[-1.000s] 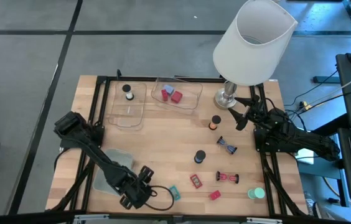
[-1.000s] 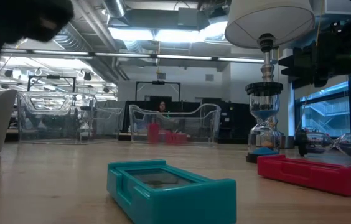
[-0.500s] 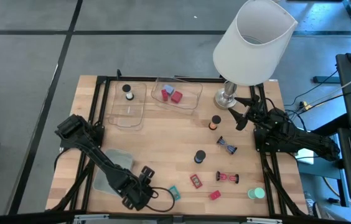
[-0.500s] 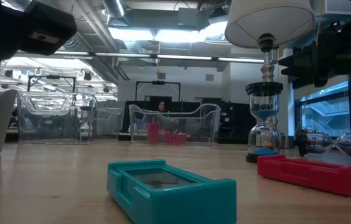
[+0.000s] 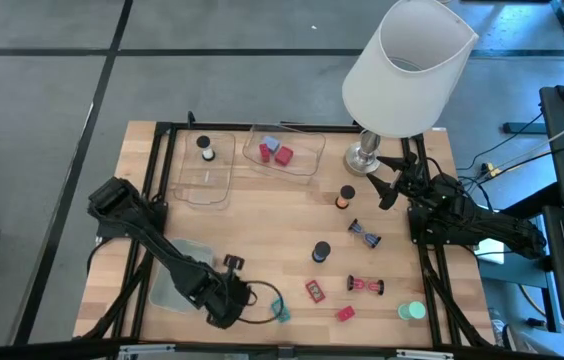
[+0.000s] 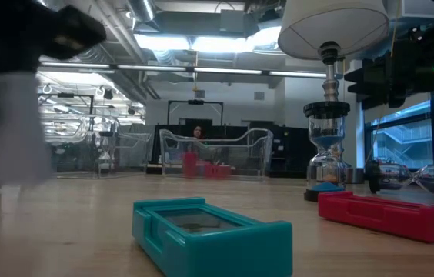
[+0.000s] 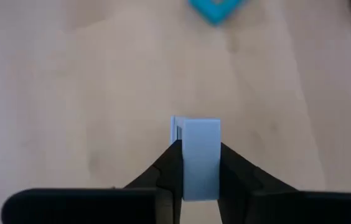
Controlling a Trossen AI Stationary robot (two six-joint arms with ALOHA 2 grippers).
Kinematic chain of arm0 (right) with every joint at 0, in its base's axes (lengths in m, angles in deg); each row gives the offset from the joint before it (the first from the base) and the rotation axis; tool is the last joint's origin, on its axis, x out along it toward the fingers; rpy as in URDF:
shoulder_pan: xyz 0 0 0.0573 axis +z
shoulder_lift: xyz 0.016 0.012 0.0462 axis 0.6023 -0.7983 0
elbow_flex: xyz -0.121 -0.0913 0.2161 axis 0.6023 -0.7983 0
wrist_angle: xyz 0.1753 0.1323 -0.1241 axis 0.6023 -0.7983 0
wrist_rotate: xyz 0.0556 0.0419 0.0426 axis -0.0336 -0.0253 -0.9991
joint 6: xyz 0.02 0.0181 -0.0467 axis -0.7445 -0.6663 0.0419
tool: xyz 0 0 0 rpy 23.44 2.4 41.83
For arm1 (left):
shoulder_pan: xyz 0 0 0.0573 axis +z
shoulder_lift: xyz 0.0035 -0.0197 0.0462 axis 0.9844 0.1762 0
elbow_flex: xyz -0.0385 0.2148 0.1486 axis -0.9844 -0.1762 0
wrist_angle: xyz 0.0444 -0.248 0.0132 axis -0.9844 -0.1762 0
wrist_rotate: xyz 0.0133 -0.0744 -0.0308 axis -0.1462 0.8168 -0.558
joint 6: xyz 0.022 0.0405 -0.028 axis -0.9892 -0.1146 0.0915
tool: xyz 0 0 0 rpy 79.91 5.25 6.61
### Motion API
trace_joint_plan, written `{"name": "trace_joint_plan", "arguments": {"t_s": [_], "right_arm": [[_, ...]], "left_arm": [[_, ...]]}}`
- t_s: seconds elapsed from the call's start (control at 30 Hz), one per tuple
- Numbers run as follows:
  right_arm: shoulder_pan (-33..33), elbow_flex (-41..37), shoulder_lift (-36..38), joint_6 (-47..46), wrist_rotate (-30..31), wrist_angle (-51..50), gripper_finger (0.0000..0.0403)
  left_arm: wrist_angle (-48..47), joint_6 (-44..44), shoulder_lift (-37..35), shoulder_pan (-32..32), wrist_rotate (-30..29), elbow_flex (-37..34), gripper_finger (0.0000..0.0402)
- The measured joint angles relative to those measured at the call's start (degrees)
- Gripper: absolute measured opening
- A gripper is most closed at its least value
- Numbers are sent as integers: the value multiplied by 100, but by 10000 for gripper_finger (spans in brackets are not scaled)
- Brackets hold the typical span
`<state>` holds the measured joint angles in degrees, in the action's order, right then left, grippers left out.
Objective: Pick & Place Office items
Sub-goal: Put the white digital clock timer into the gray bin
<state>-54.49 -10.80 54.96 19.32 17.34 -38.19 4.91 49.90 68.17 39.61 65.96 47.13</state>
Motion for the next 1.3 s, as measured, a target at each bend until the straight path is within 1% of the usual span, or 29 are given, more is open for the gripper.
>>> {"name": "trace_joint_plan", "arguments": {"t_s": [0.07, 0.13, 0.2, 0.3, 0.4, 0.47, 0.6, 0.7, 0.77, 0.87, 0.93, 1.03, 1.1, 1.3], "right_arm": [[0, 1, 0, 0, 0, 1, 327], [0, 0, 0, 0, 0, -1, 327], [0, 0, 0, 0, -1, -1, 327], [0, -1, 0, 0, -3, -1, 327], [0, 1, 0, 0, -2, -1, 327], [0, 1, 0, -2, -2, -1, 327], [0, -1, 0, 0, -2, -1, 327], [0, 0, 0, 0, -2, -1, 327], [0, 1, 0, 0, -2, -1, 327], [0, 1, 0, 0, -2, -1, 327], [0, 1, 0, 0, -2, -1, 327], [0, -1, 0, 0, -2, -1, 327], [0, -1, 0, 0, -2, -1, 327], [0, 0, 0, 0, -2, -1, 327]], "left_arm": [[-443, 422, -270, -3, -270, 0, 59], [-1023, 851, -597, -5, -419, 0, 61], [-1687, 1406, -948, -25, -580, 0, 61], [-2405, 2224, -1477, -153, -806, 0, 60], [-3028, 2831, -1892, -395, -775, -2, 61], [-3193, 3254, -2133, -582, -664, -173, 61], [-2987, 3826, -2477, -862, -424, -851, 61], [-2672, 4066, -2596, -885, -134, -1410, 61], [-2295, 4085, -2634, -859, 127, -1734, 61], [-1664, 3793, -2637, -825, 593, -2140, 61], [-1242, 3670, -2637, -825, 784, -2420, 61], [-827, 3629, -2637, -825, 835, -2730, 61], [-782, 3676, -2637, -825, 836, -2852, 63], [-689, 3697, -2637, -836, 806, -2887, 82]]}}
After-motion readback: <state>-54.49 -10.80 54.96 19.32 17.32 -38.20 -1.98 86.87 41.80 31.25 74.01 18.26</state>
